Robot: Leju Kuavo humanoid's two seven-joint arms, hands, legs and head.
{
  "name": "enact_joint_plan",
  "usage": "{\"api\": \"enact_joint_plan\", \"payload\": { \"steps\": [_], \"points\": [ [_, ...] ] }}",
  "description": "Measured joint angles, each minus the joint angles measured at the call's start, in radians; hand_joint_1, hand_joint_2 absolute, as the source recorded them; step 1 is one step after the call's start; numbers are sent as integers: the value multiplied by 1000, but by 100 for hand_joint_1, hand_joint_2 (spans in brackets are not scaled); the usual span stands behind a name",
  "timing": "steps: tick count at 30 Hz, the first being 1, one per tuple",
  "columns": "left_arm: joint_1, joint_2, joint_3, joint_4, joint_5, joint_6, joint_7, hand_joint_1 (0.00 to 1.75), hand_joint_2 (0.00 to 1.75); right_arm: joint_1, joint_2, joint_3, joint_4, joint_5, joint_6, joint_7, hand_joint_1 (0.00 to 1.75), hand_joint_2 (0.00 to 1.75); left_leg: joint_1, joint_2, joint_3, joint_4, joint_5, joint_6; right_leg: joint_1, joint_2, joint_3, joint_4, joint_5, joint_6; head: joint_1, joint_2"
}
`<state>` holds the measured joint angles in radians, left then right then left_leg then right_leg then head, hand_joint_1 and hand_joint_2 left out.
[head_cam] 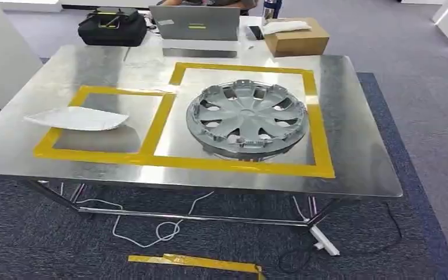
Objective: Take the parts from the cabinet and place them on the table.
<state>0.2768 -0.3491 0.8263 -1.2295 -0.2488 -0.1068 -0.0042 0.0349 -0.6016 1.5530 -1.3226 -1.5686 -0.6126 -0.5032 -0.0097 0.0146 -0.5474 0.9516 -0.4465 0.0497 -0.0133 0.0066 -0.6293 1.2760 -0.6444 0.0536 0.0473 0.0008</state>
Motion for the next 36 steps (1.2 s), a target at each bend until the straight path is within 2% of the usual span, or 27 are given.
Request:
{"api": "enact_joint_plan", "payload": {
  "steps": [2,3,5,8,9,10,12,13,14,15,16,18,19,20,23,24,25,26,28,29,30,31,32,33,34,35,36],
  "points": [
    [0,-6,5,15,-16,-8,0,0,0,-1,0,0,5,0,2,1,0,0,0,0,-34,12,18,-4,0,0,88,-98,86,-1,1,0],
    [0,-8,5,21,-21,-12,0,0,0,-3,0,0,6,0,3,1,0,0,0,-1,-49,19,26,-8,0,0,157,-192,104,-4,1,0],
    [-2,-11,6,25,-24,-13,0,0,0,-9,-1,-1,6,0,4,0,0,0,-6,-3,-66,38,38,-17,3,4,270,-354,60,-13,1,0],
    [-3,-11,13,33,-34,-19,-2,0,0,-12,-2,-1,8,0,6,0,0,0,-4,-5,-71,36,66,-34,8,2,242,-346,63,-37,-1,0],
    [-2,-11,16,35,-40,-22,-4,0,0,-10,-2,1,8,0,7,0,0,0,0,-9,-76,43,60,-40,0,-7,229,-348,75,-48,1,0],
    [0,-11,18,39,-50,-26,-6,0,0,-12,-2,1,9,0,7,-2,0,0,0,-11,-85,66,3,-48,1,-9,218,-347,84,-55,-3,0],
    [-2,-11,24,44,-66,-42,-11,0,0,-15,-2,3,13,2,14,-6,0,0,6,-12,-106,190,-137,-60,1,-12,192,-345,108,-64,-7,0],
    [-3,-11,29,45,-74,-50,-13,0,0,-19,-2,4,18,5,21,-6,0,0,9,-12,-116,268,-181,-64,1,-13,176,-343,120,-63,-7,0],
    [-5,-11,31,46,-82,-58,-14,0,0,-22,-1,5,26,8,26,-5,0,0,11,-11,-119,326,-191,-66,2,-13,159,-340,130,-61,-7,0],
    [-5,-11,33,46,-90,-66,-14,0,0,-27,0,5,37,8,35,-3,0,0,13,-11,-108,349,-164,-68,2,-15,140,-333,141,-59,-7,0],
    [-5,-11,35,46,-96,-70,-14,0,0,-31,2,6,46,8,41,-2,0,0,14,-11,-81,334,-124,-67,2,-15,131,-326,149,-57,-7,0],
    [-5,-11,38,46,-99,-76,-14,0,0,-35,8,6,62,8,51,0,0,0,15,-12,22,197,-66,-60,2,-13,95,-308,165,-52,-8,0],
    [-5,-10,39,45,-101,-78,-13,0,0,-38,11,6,69,8,54,2,0,0,14,-16,92,100,-75,-53,2,-13,85,-302,171,-47,-8,0],
    [-5,-10,39,45,-103,-81,-13,0,0,-38,13,6,72,8,56,3,0,0,9,-18,137,18,-93,-45,6,-13,76,-293,176,-41,-7,0],
    [-5,-10,41,45,-105,-87,-13,0,0,-40,16,7,80,7,56,3,0,0,4,-18,129,0,-103,-36,2,-15,58,-294,205,-21,-6,0],
    [-4,-11,43,45,-107,-88,-12,0,0,-39,16,8,81,7,56,3,0,0,10,-14,118,-8,-87,-21,3,-13,51,-291,206,-13,-6,0],
    [-6,-11,45,45,-113,-92,-13,0,0,-39,16,10,82,7,55,3,0,0,11,-9,105,-8,-75,-11,1,-11,38,-275,171,-11,-6,0],
    [-8,-11,45,45,-122,-94,-18,0,0,-39,16,11,83,7,53,4,0,0,9,-9,89,-8,-63,-1,0,-11,17,-225,102,-11,-2,0],
    [-7,-11,47,45,-141,-100,-27,0,0,-39,17,12,85,7,49,4,0,0,3,-9,59,-7,-39,1,0,-10,-17,-81,-4,-8,-2,0],
    [-8,-11,49,45,-147,-102,-30,0,0,-40,18,12,87,7,49,4,0,0,-1,-9,40,-5,-25,2,0,-10,-27,-14,-22,-7,-2,0],
    [-10,-11,50,45,-152,-103,-33,0,0,-40,18,12,89,6,48,4,0,0,-3,-10,24,-3,-12,2,0,-10,-22,16,-6,-8,-2,0],
    [-12,-11,52,45,-156,-105,-38,0,0,-40,18,13,90,5,49,4,0,0,-4,-12,2,2,1,0,1,-10,3,7,40,-9,-2,0],
    [-13,-11,53,45,-158,-105,-39,0,0,-40,19,13,91,5,49,4,0,0,-4,-14,-18,8,12,-2,2,-8,45,-37,90,-12,-2,0],
    [-14,-11,53,45,-158,-105,-39,0,0,-41,19,13,92,5,49,4,0,0,-4,-17,-35,15,21,-5,2,-4,102,-109,118,-15,-2,0],
    [-16,-11,53,45,-159,-105,-40,0,0,-43,19,13,93,5,49,4,0,0,-4,-20,-48,22,31,-9,1,11,172,-203,111,-19,-2,0],
    [-18,-11,53,45,-159,-105,-41,0,0,-45,19,13,93,5,49,4,0,0,-10,-23,-58,30,37,-14,5,23,254,-300,78,-22,0,0],
    [-19,-11,54,45,-161,-106,-42,0,0,-47,19,13,94,5,49,3,0,0,-10,-25,-67,35,49,-19,3,22,264,-356,54,-27,-3,0]
  ]
}}
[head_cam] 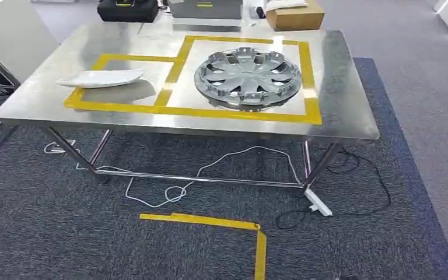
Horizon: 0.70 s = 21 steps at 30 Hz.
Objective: Take the parts from the cabinet and place them on the table.
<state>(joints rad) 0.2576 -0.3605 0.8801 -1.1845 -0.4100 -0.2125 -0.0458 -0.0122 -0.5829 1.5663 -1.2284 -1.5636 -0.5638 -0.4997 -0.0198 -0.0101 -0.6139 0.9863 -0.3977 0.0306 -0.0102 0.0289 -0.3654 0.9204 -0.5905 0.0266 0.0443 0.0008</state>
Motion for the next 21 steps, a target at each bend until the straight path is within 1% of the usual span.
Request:
{"api": "enact_joint_plan", "payload": {
  "steps": [1,2,3,4,5,6,7,8,9,10,11,12,13,14,15,17,18,19,20,21],
  "points": [
    [-2,0,1,0,-6,-1,-2,0,0,-2,1,0,0,0,2,0,0,0,1,-2,-8,1,14,-4,3,-2,-12,5,0,-4,2,0],
    [-2,1,5,0,-14,-4,-5,0,0,-2,2,0,1,-1,4,0,0,0,1,-6,-12,-3,25,-10,6,-6,-20,9,4,-10,2,0],
    [-1,1,11,0,-22,-8,-8,0,0,1,4,1,2,-2,5,0,0,0,1,-12,-16,-3,36,-16,0,-13,-32,8,17,-20,1,0],
    [0,1,18,1,-29,-9,-11,0,0,-1,6,2,3,-2,6,0,0,0,5,-10,-28,7,11,-22,-3,-26,-44,10,28,-27,3,0],
    [0,0,21,1,-33,-11,-16,0,0,0,7,2,5,-3,6,1,0,0,7,-5,-38,45,-62,-30,-3,-28,-58,10,40,-36,1,0],
    [-1,1,25,1,-38,-15,-18,0,0,2,8,3,6,-3,9,1,0,0,11,-4,-48,103,-129,-38,-3,-35,-69,10,51,-39,-2,0],
    [-3,1,27,1,-42,-17,-18,0,0,3,10,4,7,-2,10,1,0,0,15,-3,-59,181,-190,-45,-2,-42,-83,11,62,-37,-2,0],
    [-4,1,28,1,-43,-18,-19,0,0,3,11,5,9,-2,10,1,0,0,18,-2,-68,262,-222,-50,-2,-50,-99,14,74,-35,-2,0],
    [-5,1,29,1,-45,-21,-19,0,0,2,11,5,10,-2,10,1,0,0,21,-2,-66,307,-216,-54,-2,-56,-115,19,83,-33,-2,0],
    [-6,1,29,2,-48,-22,-19,0,0,1,11,5,12,-2,10,1,0,0,25,-1,-46,312,-183,-56,-2,-64,-131,26,91,-31,-2,0],
    [-8,1,30,2,-49,-22,-21,0,0,0,11,5,13,-2,10,1,0,0,27,1,-14,283,-143,-56,-2,-70,-143,34,98,-29,-2,0],
    [-9,1,32,2,-50,-22,-23,0,0,-1,13,5,15,-1,10,1,0,0,28,6,40,214,-112,-54,-3,-74,-158,44,105,-26,-2,0],
    [-10,1,32,2,-50,-22,-26,0,0,-1,13,5,17,-2,10,1,0,0,28,18,102,128,-105,-52,-3,-78,-170,51,110,-22,-3,0],
    [-12,1,32,3,-50,-20,-31,0,0,0,14,5,18,-2,10,1,0,0,25,38,175,29,-125,-46,3,-84,-181,61,115,-15,-3,0],
    [-17,1,32,3,-50,-16,-35,0,0,0,15,5,19,-2,11,0,0,0,21,39,195,-22,-144,-35,3,-89,-187,65,123,-8,-2,0],
    [-20,1,32,6,-50,-11,-38,0,0,-3,15,5,21,-4,12,-2,0,0,18,29,178,-26,-144,-30,1,-100,-199,65,141,3,-3,0],
    [-18,0,32,7,-50,-8,-38,0,0,-3,16,5,23,-4,13,-4,0,0,17,26,168,-28,-134,-17,0,-105,-202,65,149,10,-1,0],
    [-18,0,32,9,-50,-8,-38,0,0,-4,16,5,24,-4,13,-5,0,0,22,26,161,-32,-122,-4,-4,-89,-208,70,134,17,-2,0],
    [-20,-2,32,11,-50,-7,-38,0,0,-3,16,5,25,-4,13,-5,0,0,21,23,148,-31,-112,5,-4,-61,-225,96,85,21,1,0],
    [-20,-1,32,12,-50,-6,-38,0,0,-1,16,5,26,-4,13,-6,0,0,18,21,134,-31,-101,12,-4,-43,-248,158,23,21,2,0]
  ]
}}
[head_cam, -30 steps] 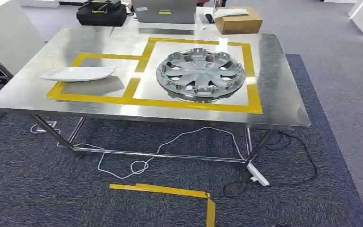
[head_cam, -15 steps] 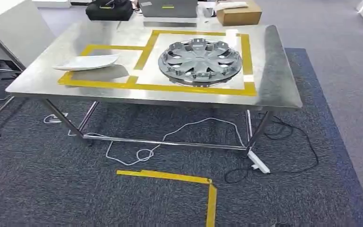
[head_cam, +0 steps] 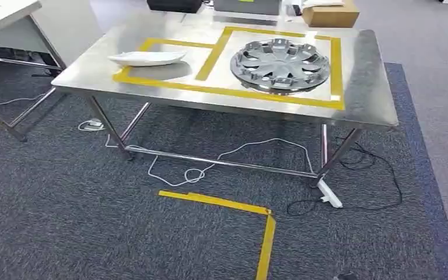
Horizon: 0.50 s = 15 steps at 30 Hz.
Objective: Take the parts from the cabinet and place them on the table.
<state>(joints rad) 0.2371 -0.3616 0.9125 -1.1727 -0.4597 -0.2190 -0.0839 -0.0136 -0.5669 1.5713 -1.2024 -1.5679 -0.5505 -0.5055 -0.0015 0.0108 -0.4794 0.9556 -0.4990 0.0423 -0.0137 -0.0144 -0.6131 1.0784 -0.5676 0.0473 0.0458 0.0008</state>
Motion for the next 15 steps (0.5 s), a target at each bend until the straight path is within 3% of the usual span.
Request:
{"api": "enact_joint_plan", "payload": {
  "steps": [1,2,3,4,5,6,7,8,9,10,11,12,13,15],
  "points": [
    [0,0,0,1,0,0,0,0,0,1,0,0,2,0,0,0,0,0,-4,-6,-14,1,12,4,0,7,-23,84,-55,0,0,0],
    [0,0,0,3,0,0,0,0,0,0,1,0,3,0,0,0,0,0,-9,-11,-30,2,25,6,1,10,-42,164,-91,-1,-1,0],
    [0,0,0,5,0,0,0,0,0,-1,1,0,4,0,0,0,0,0,-13,-16,-46,4,36,7,2,10,-48,211,-97,-4,0,0],
    [0,0,0,5,0,0,0,0,0,0,1,0,6,0,0,0,0,0,-16,-21,-63,6,46,8,5,11,-34,216,-74,-9,-1,0],
    [0,0,0,7,0,0,0,0,0,0,2,0,8,0,0,0,0,0,-19,-29,-78,7,58,8,7,13,1,179,-33,-15,0,0],
    [0,0,0,8,0,0,0,0,0,0,2,0,8,0,0,0,0,0,-22,-36,-91,8,69,7,11,18,56,105,11,-22,-1,0],
    [-1,0,0,9,0,0,0,0,0,-1,2,0,8,0,0,0,0,0,-23,-45,-100,8,80,5,14,36,124,6,37,-33,-1,0],
    [-3,-1,-1,10,0,0,0,0,0,-2,1,0,9,0,0,0,0,0,-22,-49,-108,9,88,3,19,76,185,-85,22,-45,-2,0],
    [-5,0,-1,10,0,0,0,0,0,0,2,0,10,0,0,-1,0,0,-28,-57,-114,12,99,0,15,83,227,-152,10,-47,-2,0],
    [-4,1,-1,11,0,0,0,0,0,-1,2,0,10,0,0,-1,0,0,-24,-63,-121,11,112,-4,19,77,231,-165,5,-37,0,0],
    [-4,1,-1,11,0,0,0,0,0,-1,2,0,10,0,0,-1,0,0,-20,-72,-129,8,125,-10,22,69,220,-158,10,-37,-1,0],
    [-3,2,-1,13,0,0,0,0,0,-2,2,0,11,0,0,-1,0,0,-20,-82,-134,7,135,-16,24,61,212,-158,19,-39,0,0],
    [-3,2,1,13,0,2,0,0,0,-1,3,0,11,0,0,-1,0,0,-19,-79,-139,13,123,-22,10,42,198,-167,36,-52,0,0],
    [-4,2,1,14,1,5,-4,0,0,0,4,0,11,0,0,-2,0,0,-14,-39,-164,92,17,-40,13,18,179,-164,46,-64,-4,0]
  ]
}}
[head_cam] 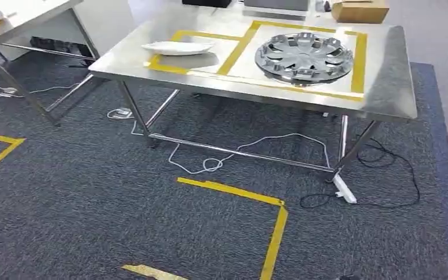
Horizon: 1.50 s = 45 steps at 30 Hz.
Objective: Take the parts from the cabinet and place them on the table.
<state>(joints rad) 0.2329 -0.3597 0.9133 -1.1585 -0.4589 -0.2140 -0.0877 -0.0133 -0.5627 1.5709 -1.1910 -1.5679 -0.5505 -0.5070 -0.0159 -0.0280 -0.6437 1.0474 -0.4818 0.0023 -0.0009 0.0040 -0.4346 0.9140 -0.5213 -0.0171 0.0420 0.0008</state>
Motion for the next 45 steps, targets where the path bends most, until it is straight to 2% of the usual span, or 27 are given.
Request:
{"api": "enact_joint_plan", "payload": {
  "steps": [2,4,7,9,10,13,15,17,18,20,22,23,24,26,28,29,31,33,34,35,37,38,39,40,43,44,45],
  "points": [
    [-2,0,-1,3,0,4,-5,0,0,4,1,1,1,0,1,0,0,0,12,14,-39,158,-104,-15,0,-26,-25,9,12,1,0,0],
    [-2,0,-2,7,0,5,-10,0,0,3,1,0,2,0,1,0,0,0,27,18,-43,253,-105,-30,-2,-52,-45,25,24,6,0,0],
    [-3,1,-2,10,0,6,-11,0,0,1,2,-1,4,0,1,0,0,0,40,45,86,100,-6,-44,-8,-87,-91,58,33,17,-1,0],
    [-6,1,-3,11,0,6,-11,0,0,-1,2,-1,5,0,1,0,0,0,26,92,168,-40,-33,-38,-7,-107,-108,77,37,30,-2,0],
    [-8,2,-3,12,0,5,-11,0,0,-1,2,-1,5,0,1,0,0,0,24,90,167,-50,-37,-20,-6,-117,-109,77,44,39,2,0],
    [-7,2,-5,15,-8,6,-14,0,0,-4,3,-5,5,0,2,-2,0,0,23,61,149,-66,-28,1,-11,-137,-121,79,55,60,0,0],
    [-11,0,-9,18,-12,7,-18,0,0,-2,3,-6,7,0,3,-3,0,0,25,47,127,-67,-11,27,-17,-39,-147,136,-28,66,5,0],
    [-14,0,-12,21,-16,6,-26,0,0,3,4,-5,12,0,8,-3,0,0,18,26,101,-66,11,40,-14,-7,-191,292,-133,64,7,0],
    [-14,0,-13,23,-17,6,-29,0,0,3,4,-5,15,0,10,-2,0,0,13,15,87,-66,22,42,-13,-6,-207,357,-154,61,7,0],
    [-12,0,-15,26,-17,5,-29,0,0,1,6,-5,24,0,15,-2,0,0,5,-7,63,-65,43,43,-9,-5,-184,360,-114,52,6,0],
    [-12,0,-15,27,-17,2,-30,0,0,0,8,-5,32,0,22,-2,0,0,1,-30,44,-64,60,40,-4,8,-91,225,-39,38,6,0],
    [-13,0,-15,28,-16,2,-30,0,0,-2,9,-5,37,0,26,-2,0,0,1,-43,37,-62,70,38,-1,49,-25,126,-22,28,6,0],
    [-12,0,-18,28,-15,2,-30,0,0,-4,9,-5,44,0,31,-2,0,0,-4,-52,29,-60,78,33,-2,82,25,57,-48,21,6,0],
    [-10,1,-19,29,-11,3,-29,0,0,-5,13,-5,57,0,40,-2,0,0,-4,-72,22,-60,96,25,-1,69,19,32,-53,28,5,0],
    [0,2,-19,29,-7,5,-27,0,0,-7,21,-4,68,3,50,-2,0,0,-7,-100,15,-66,112,12,-6,43,16,27,-42,19,6,0],
    [5,2,-20,30,-6,6,-26,0,0,-11,26,-4,73,4,52,-1,0,0,-5,-69,10,-52,94,11,-9,24,12,26,-35,15,5,0],
    [6,1,-19,30,-2,7,-26,0,0,-7,29,-3,81,6,53,0,0,0,1,-2,-24,52,-12,-5,-9,-3,4,26,-27,4,-10,0],
    [7,1,-20,31,-2,7,-26,0,0,-1,30,-2,87,6,54,0,0,0,11,16,-72,210,-92,-18,-8,-35,-5,27,-21,7,-9,0],
    [7,1,-20,31,-2,7,-26,0,0,-2,31,-1,91,6,54,0,0,0,17,18,-78,256,-99,-23,-8,-52,-9,29,-19,9,-9,0],
    [8,1,-21,32,-2,7,-26,0,0,-4,31,-1,95,6,54,0,0,0,23,21,-57,247,-84,-27,-8,-67,-13,31,-17,11,-9,0],
    [12,1,-21,32,-2,7,-26,0,0,-6,33,-1,98,6,54,0,0,0,29,36,43,102,-21,-30,-9,-92,-16,36,-17,14,-9,0],
    [12,1,-21,32,-2,7,-26,0,0,-7,34,-1,99,6,54,0,0,0,29,61,106,4,7,-28,-9,-103,-14,38,-19,18,-10,0],
    [11,1,-21,32,-2,7,-26,0,0,-6,34,-1,100,6,54,0,0,0,22,106,138,-52,-12,-22,-6,-114,-14,39,-22,24,-10,0],
    [11,1,-22,32,-2,7,-26,0,0,-9,36,-1,101,6,54,0,0,0,15,102,136,-53,-1,-3,-3,-123,-15,40,-20,33,-5,0],
    [16,0,-23,32,0,7,-26,0,0,-18,38,-1,108,13,64,0,0,0,10,79,119,-60,0,17,-3,-150,0,38,-15,52,-6,0],
    [16,-2,-23,32,2,8,-24,0,0,-19,39,-2,113,19,71,1,0,0,18,70,124,-73,10,29,-8,-134,-10,40,-27,59,-7,0],
    [17,-3,-26,32,10,11,-22,0,0,-18,42,-2,120,26,80,2,0,0,17,61,120,-75,15,36,-10,-65,-24,71,-54,63,3,0]
  ]
}}
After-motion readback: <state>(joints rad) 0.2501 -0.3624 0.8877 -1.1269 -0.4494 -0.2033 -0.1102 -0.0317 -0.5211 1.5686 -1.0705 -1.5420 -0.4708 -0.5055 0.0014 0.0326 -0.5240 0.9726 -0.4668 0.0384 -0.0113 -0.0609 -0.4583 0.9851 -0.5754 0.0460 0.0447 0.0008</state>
